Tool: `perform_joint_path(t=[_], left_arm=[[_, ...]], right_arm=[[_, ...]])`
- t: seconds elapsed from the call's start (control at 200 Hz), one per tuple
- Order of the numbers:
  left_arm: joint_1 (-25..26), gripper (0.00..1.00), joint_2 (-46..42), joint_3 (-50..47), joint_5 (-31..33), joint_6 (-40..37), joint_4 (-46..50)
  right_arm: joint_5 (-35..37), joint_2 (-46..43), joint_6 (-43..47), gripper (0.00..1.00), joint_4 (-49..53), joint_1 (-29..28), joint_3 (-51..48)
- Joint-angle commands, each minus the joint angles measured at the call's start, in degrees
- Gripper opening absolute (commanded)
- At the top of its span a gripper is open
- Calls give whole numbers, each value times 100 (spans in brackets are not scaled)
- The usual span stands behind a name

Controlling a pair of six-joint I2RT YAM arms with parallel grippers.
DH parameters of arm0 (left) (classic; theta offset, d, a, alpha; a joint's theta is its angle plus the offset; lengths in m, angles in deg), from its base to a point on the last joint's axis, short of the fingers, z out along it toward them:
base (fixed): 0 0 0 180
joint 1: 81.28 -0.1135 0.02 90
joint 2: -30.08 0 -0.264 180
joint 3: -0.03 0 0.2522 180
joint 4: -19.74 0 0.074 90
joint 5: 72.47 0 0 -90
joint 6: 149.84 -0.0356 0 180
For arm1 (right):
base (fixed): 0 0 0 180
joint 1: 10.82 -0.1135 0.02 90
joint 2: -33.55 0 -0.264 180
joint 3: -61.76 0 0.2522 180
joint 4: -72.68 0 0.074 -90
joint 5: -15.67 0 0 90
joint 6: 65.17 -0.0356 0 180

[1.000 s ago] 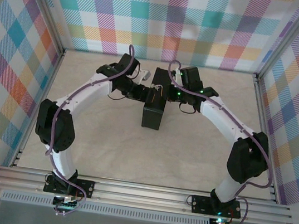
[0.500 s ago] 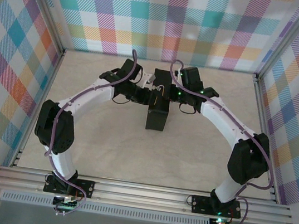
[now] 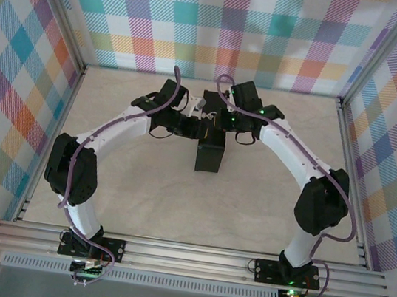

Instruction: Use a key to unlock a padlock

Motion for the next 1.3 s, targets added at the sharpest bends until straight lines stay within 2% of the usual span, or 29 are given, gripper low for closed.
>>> perform_joint_path(t=[0.0,0.14,0.285,0.46,0.615,0.92,1.15,1.295], left_arm=[[368,29,168,-390,-558,-259,656],[368,29,198,-433,-585,-184,563],[368,29,201,-399,-585,-165,568],[366,29,199,-414,-637,-175,582],[368,29,170,-478,-834,-148,509],[383,28,225,-530,-1077,-165,476],[368,29,222,-502,-1018,-139,474],[307,32,192,-430,-913,-82,517]], right_arm=[[-94,251,399,26,104,-112,567],[-200,386,772,26,567,-233,1058],[75,441,850,26,805,-367,1170],[361,399,614,26,560,-359,1021],[505,271,63,25,-173,-359,535],[102,110,-1108,22,-1585,-370,-272],[398,43,-1180,24,-1625,-359,-287],[441,-72,-1067,25,-1529,-221,-304]])
